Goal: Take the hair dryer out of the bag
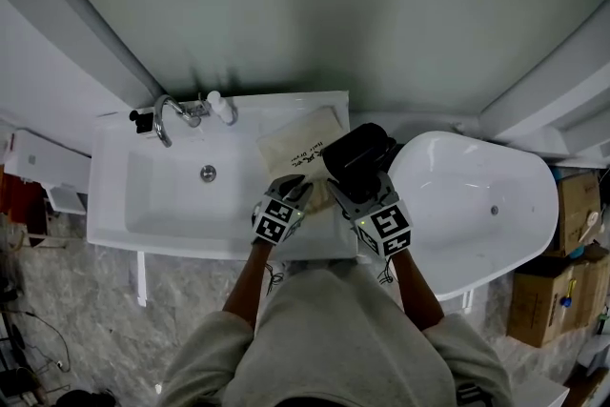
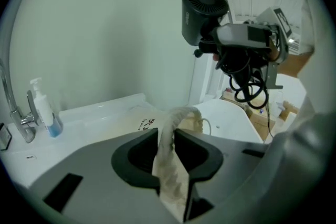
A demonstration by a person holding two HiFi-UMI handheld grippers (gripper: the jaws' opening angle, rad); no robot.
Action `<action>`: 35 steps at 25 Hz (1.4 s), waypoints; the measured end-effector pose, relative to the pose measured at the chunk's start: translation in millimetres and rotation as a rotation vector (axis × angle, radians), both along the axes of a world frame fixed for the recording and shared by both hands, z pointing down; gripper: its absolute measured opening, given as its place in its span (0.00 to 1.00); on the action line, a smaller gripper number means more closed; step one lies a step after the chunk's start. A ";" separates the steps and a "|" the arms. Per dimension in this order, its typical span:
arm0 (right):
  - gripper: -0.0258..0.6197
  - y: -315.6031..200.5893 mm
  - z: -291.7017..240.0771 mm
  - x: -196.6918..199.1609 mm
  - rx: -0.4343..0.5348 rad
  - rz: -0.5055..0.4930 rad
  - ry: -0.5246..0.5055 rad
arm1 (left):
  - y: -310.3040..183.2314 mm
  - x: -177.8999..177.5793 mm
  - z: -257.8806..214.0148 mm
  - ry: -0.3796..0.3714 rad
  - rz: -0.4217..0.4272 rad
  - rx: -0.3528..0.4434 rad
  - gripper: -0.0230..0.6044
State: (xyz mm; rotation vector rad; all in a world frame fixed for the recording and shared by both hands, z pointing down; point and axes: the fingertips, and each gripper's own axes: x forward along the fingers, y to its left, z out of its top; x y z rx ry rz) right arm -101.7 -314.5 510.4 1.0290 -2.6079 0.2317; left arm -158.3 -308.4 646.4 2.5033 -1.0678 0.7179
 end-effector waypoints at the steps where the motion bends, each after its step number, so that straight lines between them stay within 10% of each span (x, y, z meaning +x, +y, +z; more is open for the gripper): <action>1: 0.41 -4.2 -2.0 0.0 0.005 0.003 -0.002 | 1.4 0.0 -1.8 -0.002 0.007 -0.003 0.17; 13: 0.41 -35.7 -20.4 -18.7 0.051 -0.022 -0.028 | -11.7 -52.3 -72.2 0.089 -0.187 0.153 0.26; 35: 0.42 -51.4 -40.7 -88.6 0.102 -0.177 -0.057 | 9.3 -183.9 -145.1 0.125 -0.576 0.317 0.06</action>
